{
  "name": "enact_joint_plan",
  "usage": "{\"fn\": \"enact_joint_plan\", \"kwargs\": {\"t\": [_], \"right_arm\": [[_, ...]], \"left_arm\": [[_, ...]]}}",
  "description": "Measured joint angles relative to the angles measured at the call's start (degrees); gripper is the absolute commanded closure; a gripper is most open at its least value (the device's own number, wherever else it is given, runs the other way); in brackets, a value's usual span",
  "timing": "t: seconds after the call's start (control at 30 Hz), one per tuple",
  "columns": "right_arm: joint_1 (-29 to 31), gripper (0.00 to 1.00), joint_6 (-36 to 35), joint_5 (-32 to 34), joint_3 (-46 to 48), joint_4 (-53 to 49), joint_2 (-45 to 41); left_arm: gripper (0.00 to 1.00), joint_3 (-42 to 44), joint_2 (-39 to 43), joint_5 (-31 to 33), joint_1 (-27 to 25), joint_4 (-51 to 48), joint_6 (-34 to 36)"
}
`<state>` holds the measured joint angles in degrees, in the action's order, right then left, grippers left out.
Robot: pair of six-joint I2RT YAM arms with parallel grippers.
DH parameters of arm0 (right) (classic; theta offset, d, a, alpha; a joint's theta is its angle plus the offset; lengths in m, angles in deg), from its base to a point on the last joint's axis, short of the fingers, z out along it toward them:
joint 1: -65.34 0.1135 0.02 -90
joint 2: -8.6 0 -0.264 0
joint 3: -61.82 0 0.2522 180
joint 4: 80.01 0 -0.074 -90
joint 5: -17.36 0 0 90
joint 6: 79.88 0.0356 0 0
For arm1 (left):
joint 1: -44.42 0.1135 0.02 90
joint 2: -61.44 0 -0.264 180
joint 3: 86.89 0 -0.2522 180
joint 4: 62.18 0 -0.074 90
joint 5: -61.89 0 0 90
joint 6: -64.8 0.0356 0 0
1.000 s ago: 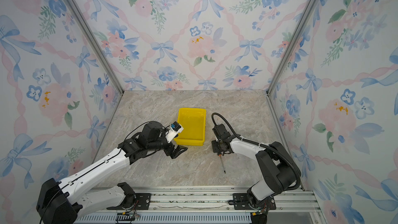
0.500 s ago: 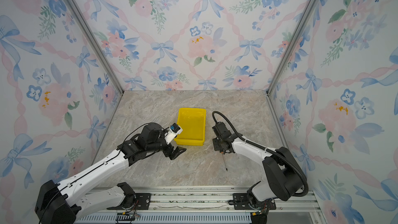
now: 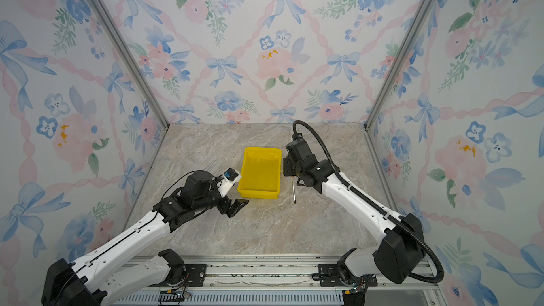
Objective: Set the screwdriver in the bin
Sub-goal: 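Lift the screwdriver with the right gripper and carry it over the yellow bin, then lower the screwdriver into the yellow bin with the right gripper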
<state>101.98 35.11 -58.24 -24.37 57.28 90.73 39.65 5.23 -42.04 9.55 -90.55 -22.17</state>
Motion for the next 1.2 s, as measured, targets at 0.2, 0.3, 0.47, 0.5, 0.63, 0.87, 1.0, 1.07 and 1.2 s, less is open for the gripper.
{"fn": "enact_joint_plan", "kwargs": {"t": [0.2,0.3,0.47,0.5,0.63,0.87,1.0,1.07,1.2], "right_arm": [[1.4,1.0,3.2,-1.3,-9.2,1.1,9.9],[1.9,1.0,4.9,-2.0,-13.1,2.0,15.9],[2.9,1.0,7.5,-2.4,-17.9,3.6,24.7],[2.9,1.0,7.8,-2.6,-18.8,3.8,26.1],[2.9,1.0,8.5,-2.6,-22.9,4.3,30.4],[2.3,1.0,10.7,-2.8,-25.5,6.4,34.1],[2.2,1.0,11.9,-3.4,-25.5,6.7,36.3],[2.2,1.0,12.4,-3.7,-25.5,6.7,37.3],[2.1,1.0,13.5,-4.5,-25.5,6.8,38.7]], "left_arm": [[0.03,0.7,2.5,0.2,0.6,0.4,0.0],[0.03,1.0,3.4,0.8,0.8,0.5,-0.1],[0.02,2.6,5.8,1.5,0.9,0.9,-0.5],[0.03,3.0,6.4,1.6,0.9,1.0,-0.7],[0.03,4.3,8.9,2.0,0.9,1.1,-1.5],[0.02,5.1,10.2,2.2,1.2,1.2,-2.0],[0.02,5.1,10.0,2.3,1.2,1.2,-2.1],[0.03,5.1,9.8,2.6,1.2,1.2,-2.1],[0.02,5.1,9.7,2.8,1.5,1.2,-2.1]]}}
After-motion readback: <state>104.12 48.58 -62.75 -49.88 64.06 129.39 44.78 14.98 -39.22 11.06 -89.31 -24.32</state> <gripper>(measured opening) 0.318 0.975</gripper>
